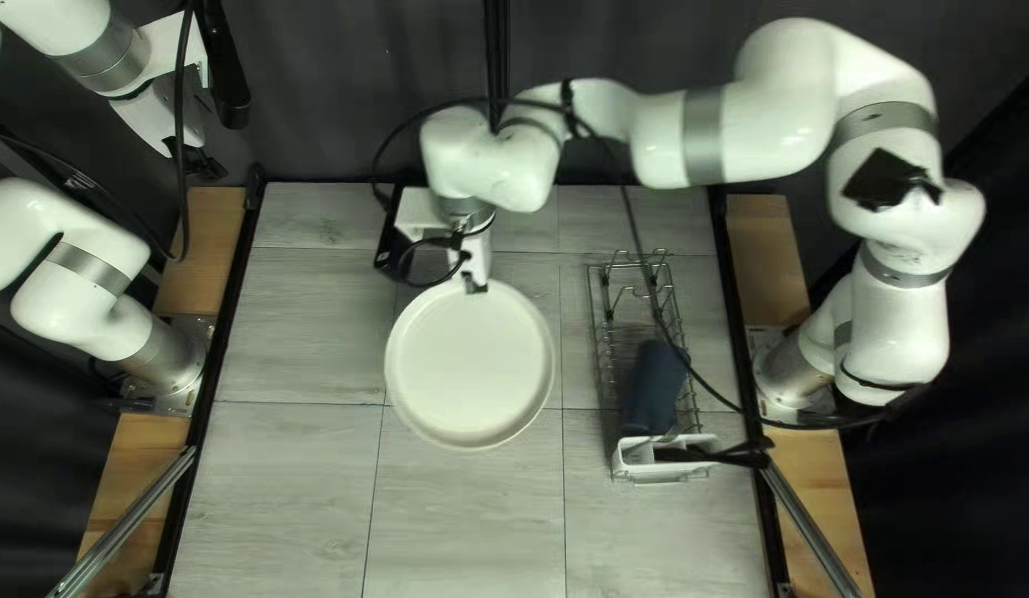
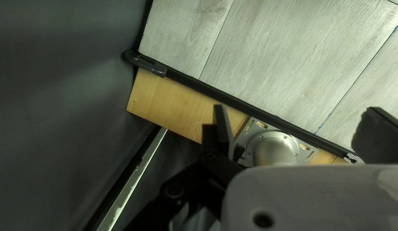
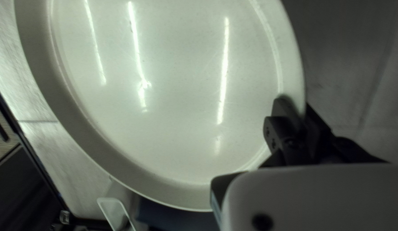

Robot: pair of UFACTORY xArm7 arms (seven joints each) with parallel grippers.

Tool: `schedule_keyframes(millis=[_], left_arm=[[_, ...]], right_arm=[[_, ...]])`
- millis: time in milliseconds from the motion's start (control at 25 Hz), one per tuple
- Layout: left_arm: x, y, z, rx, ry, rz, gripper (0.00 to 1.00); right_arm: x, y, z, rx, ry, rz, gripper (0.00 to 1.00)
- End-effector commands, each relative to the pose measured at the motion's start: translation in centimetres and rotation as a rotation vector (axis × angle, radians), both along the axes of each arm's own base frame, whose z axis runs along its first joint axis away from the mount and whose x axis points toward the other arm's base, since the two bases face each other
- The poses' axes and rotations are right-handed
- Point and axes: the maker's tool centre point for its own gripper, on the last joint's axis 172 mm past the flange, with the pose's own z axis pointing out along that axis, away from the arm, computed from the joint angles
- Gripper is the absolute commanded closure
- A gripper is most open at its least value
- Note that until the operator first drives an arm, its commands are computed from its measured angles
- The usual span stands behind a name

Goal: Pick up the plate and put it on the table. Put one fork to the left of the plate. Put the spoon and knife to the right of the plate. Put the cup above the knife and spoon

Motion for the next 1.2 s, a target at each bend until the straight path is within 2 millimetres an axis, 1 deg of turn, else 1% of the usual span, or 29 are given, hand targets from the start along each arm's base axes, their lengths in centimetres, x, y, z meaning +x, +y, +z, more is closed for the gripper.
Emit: schedule_keyframes(millis=[40,120,160,280,480,680,840,960,1000,1040,1080,1160,1200], left_arm=[[0.0,0.0,0.0,0.0,0.0,0.0,0.0],[0.0,0.0,0.0,0.0,0.0,0.0,0.0],[0.0,0.0,0.0,0.0,0.0,0.0,0.0],[0.0,0.0,0.0,0.0,0.0,0.0,0.0],[0.0,0.0,0.0,0.0,0.0,0.0,0.0],[0.0,0.0,0.0,0.0,0.0,0.0,0.0],[0.0,0.0,0.0,0.0,0.0,0.0,0.0],[0.0,0.0,0.0,0.0,0.0,0.0,0.0],[0.0,0.0,0.0,0.0,0.0,0.0,0.0],[0.0,0.0,0.0,0.0,0.0,0.0,0.0],[0.0,0.0,0.0,0.0,0.0,0.0,0.0],[0.0,0.0,0.0,0.0,0.0,0.0,0.0],[0.0,0.0,0.0,0.0,0.0,0.0,0.0]], right_arm=[[1.9,1.9,-2.3,0.034,-0.022,-0.003,1.0],[2.6,2.9,-3.3,0.041,-0.032,-0.002,1.0],[2.7,3.1,-3.6,0.043,-0.036,-0.004,1.0],[3.4,4.0,-5.4,0.052,-0.05,-0.002,1.0],[4.4,3.6,-7.4,0.047,-0.058,0.023,1.0],[4.7,2.7,-9.1,0.049,-0.047,0.052,1.0],[4.7,2.7,-9.9,0.051,-0.04,0.062,1.0],[4.9,2.7,-9.9,0.048,-0.038,0.066,1.0],[5.0,2.7,-9.9,0.048,-0.036,0.067,0.97],[5.1,2.6,-9.9,0.047,-0.035,0.066,0.64],[5.2,2.6,-9.8,0.043,-0.033,0.066,0.0],[5.2,2.5,-9.4,0.032,-0.033,0.066,0.0],[5.0,2.0,-8.9,0.014,-0.033,0.065,0.0]])
